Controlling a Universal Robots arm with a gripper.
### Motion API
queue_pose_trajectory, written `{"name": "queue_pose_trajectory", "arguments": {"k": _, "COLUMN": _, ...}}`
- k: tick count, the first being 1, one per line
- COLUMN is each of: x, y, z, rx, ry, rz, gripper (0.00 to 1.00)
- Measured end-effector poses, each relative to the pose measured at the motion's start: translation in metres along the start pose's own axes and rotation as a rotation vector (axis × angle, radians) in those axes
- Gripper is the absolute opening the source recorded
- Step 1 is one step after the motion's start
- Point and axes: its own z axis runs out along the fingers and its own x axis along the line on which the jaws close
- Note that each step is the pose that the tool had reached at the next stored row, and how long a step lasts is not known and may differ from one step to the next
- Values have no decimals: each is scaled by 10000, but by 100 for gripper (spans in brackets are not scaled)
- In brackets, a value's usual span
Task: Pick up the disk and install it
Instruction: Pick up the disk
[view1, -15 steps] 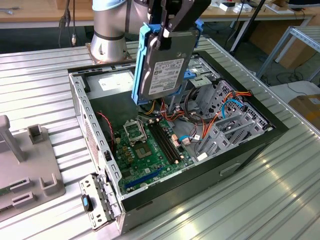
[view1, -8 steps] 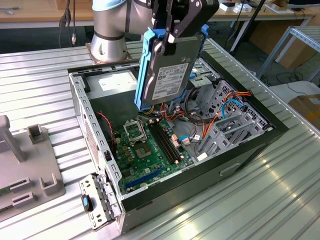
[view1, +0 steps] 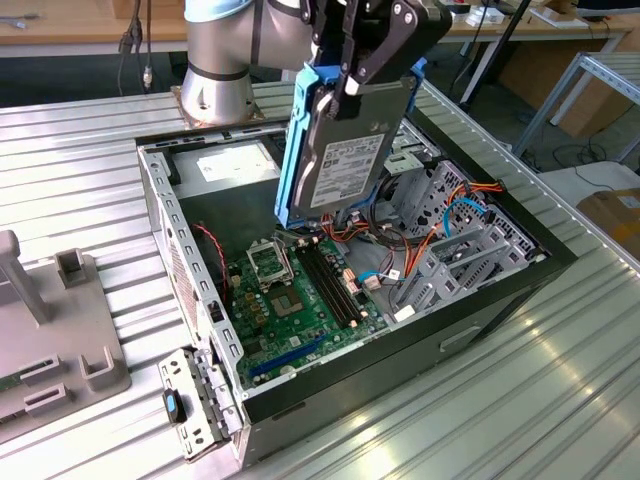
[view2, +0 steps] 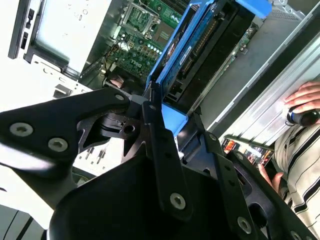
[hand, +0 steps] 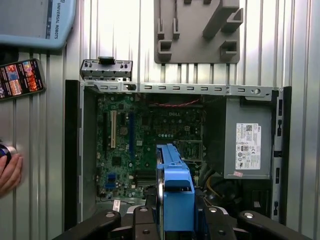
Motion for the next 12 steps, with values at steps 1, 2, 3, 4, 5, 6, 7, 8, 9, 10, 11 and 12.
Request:
{"name": "queue_pose_trajectory", "arguments": {"k": 1, "x": 1, "y": -21, "z": 1, "rx": 0, "ry": -1, "rz": 1, "gripper": 37}}
{"name": "queue_pose_trajectory", "arguments": {"k": 2, "x": 2, "y": -67, "z": 2, "rx": 1, "ry": -1, "rz": 1, "gripper": 37}}
{"name": "queue_pose_trajectory", "arguments": {"k": 3, "x": 3, "y": -132, "z": 4, "rx": 1, "ry": -1, "rz": 1, "gripper": 37}}
{"name": "queue_pose_trajectory", "arguments": {"k": 4, "x": 3, "y": -171, "z": 5, "rx": 1, "ry": -2, "rz": 0, "gripper": 37}}
{"name": "queue_pose_trajectory", "arguments": {"k": 5, "x": 4, "y": -202, "z": 5, "rx": 1, "ry": -1, "rz": 0, "gripper": 37}}
{"name": "queue_pose_trajectory", "arguments": {"k": 6, "x": 4, "y": -239, "z": 5, "rx": 0, "ry": -1, "rz": 0, "gripper": 37}}
{"name": "queue_pose_trajectory", "arguments": {"k": 7, "x": 5, "y": -270, "z": 6, "rx": 1, "ry": -2, "rz": 1, "gripper": 37}}
{"name": "queue_pose_trajectory", "arguments": {"k": 8, "x": 5, "y": -298, "z": 6, "rx": 1, "ry": -2, "rz": 0, "gripper": 37}}
{"name": "queue_pose_trajectory", "arguments": {"k": 9, "x": 6, "y": -336, "z": 6, "rx": 0, "ry": -1, "rz": 1, "gripper": 37}}
{"name": "queue_pose_trajectory", "arguments": {"k": 10, "x": 6, "y": -367, "z": 6, "rx": 1, "ry": -1, "rz": 1, "gripper": 37}}
{"name": "queue_pose_trajectory", "arguments": {"k": 11, "x": 7, "y": -426, "z": 6, "rx": 1, "ry": -2, "rz": 1, "gripper": 37}}
{"name": "queue_pose_trajectory", "arguments": {"k": 12, "x": 8, "y": -497, "z": 6, "rx": 1, "ry": -1, "rz": 0, "gripper": 37}}
